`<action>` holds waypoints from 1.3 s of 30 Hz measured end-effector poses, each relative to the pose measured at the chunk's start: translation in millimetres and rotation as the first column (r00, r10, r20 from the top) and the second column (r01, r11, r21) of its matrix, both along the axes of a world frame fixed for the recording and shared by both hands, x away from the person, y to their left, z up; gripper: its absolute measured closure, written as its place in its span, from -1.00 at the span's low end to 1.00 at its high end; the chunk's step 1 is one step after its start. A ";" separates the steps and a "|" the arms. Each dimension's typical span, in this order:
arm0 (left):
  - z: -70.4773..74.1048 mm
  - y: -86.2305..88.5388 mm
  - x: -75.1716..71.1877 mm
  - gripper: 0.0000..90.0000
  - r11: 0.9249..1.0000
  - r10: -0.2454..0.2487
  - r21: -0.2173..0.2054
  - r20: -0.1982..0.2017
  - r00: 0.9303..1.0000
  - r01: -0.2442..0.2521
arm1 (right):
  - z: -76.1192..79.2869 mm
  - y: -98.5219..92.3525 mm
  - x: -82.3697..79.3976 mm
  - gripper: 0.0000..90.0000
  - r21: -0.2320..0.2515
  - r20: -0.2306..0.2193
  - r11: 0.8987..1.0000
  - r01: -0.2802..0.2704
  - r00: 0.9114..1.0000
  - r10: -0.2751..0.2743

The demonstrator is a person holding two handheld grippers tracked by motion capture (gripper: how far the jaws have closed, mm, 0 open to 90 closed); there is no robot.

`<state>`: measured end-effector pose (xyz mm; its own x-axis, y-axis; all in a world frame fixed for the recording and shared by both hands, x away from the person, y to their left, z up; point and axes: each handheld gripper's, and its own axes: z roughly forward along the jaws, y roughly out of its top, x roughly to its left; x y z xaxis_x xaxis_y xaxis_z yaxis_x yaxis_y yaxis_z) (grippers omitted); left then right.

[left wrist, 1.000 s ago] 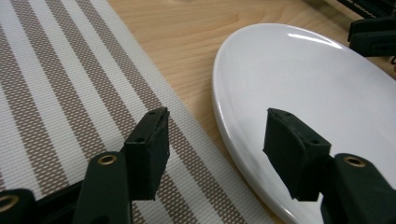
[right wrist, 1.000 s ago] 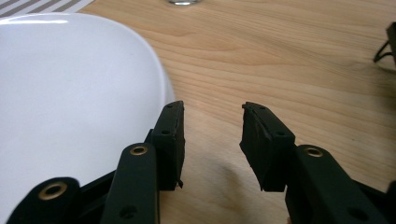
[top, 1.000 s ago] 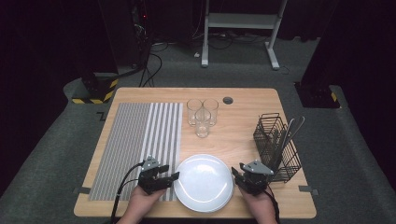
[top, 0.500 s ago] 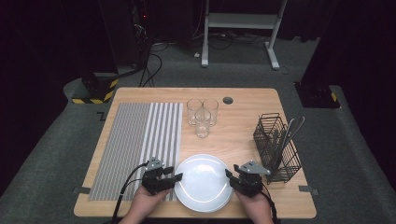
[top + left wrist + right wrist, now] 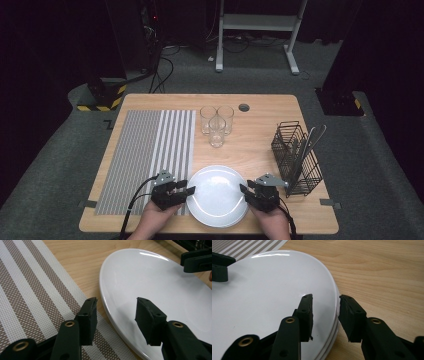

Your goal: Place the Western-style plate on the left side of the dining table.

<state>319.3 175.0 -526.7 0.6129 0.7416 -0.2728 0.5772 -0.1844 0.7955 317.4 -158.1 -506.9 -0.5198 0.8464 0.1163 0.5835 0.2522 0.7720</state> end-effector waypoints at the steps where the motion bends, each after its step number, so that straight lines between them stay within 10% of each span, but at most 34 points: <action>1: 0.4 0.5 0.1 0.14 1.000 -0.002 -0.002 -0.003 1.000 0.002 | 0.4 -0.3 0.2 0.40 0.001 -0.004 1.000 0.004 1.000 -0.004; 24: 1.1 3.1 -4.9 0.30 0.999 0.007 -0.041 -0.060 0.998 -0.010 | 3.4 -0.2 2.8 0.30 0.085 -0.114 0.995 0.054 0.992 -0.044; 39: 0.3 9.7 -4.9 0.25 0.997 -0.035 -0.068 -0.097 0.995 0.028 | 4.1 -9.0 4.4 0.24 0.203 -0.227 0.974 0.101 0.972 -0.054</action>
